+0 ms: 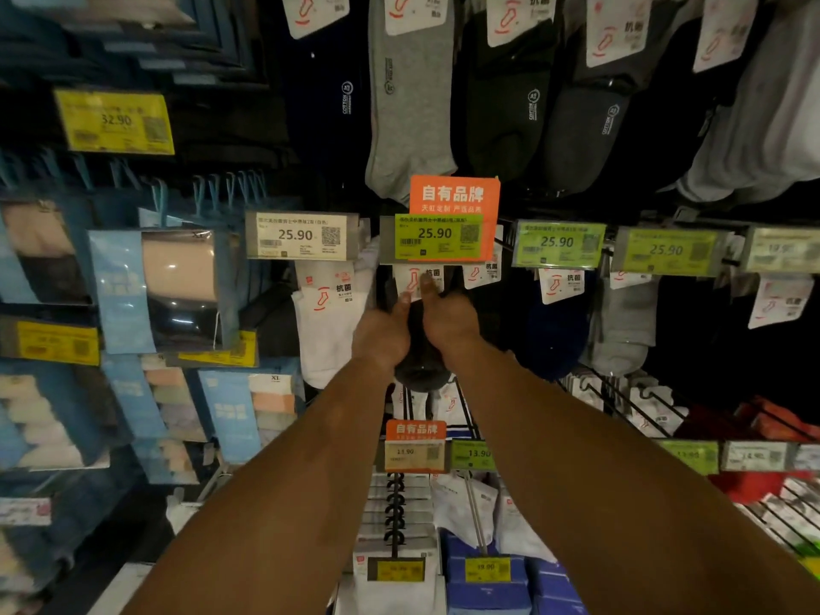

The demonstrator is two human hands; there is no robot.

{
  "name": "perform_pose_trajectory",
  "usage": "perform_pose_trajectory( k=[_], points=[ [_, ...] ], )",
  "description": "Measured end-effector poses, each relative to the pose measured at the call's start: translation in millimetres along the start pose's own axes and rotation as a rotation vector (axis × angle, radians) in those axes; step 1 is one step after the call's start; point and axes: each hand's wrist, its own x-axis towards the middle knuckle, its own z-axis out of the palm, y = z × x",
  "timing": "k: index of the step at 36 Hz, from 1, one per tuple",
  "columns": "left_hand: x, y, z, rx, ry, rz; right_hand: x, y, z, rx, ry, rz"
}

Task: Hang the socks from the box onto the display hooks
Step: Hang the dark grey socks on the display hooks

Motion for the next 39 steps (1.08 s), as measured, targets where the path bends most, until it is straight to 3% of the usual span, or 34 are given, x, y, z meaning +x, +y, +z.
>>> perform_pose_trajectory(
  k=[6, 10, 15, 21, 28, 39],
  points=[
    [5, -28, 11, 0.175, -0.118, -0.106, -8, 58, 14, -0.142, -0.124, 0.107],
    [0, -32, 9, 0.246, -0.166, -0.124, -12, 62, 8, -0.178, -0.172, 0.13],
    [-22, -35, 5, 0.519, -0.172, -0.027, -25, 72, -15, -0.24, -0.194, 0.1],
    [-57, -2, 37, 0.59, -0.09, 0.101, -41, 77, -81, -0.318, -0.143, 0.017],
    [-138, 60, 180, 0.611, -0.335, 0.25, -82, 127, -242, -0.347, 0.038, 0.08],
    [-382, 162, 483, 0.587, -0.796, 0.593, -225, 287, -597, -0.502, 0.476, 0.501]
  ],
)
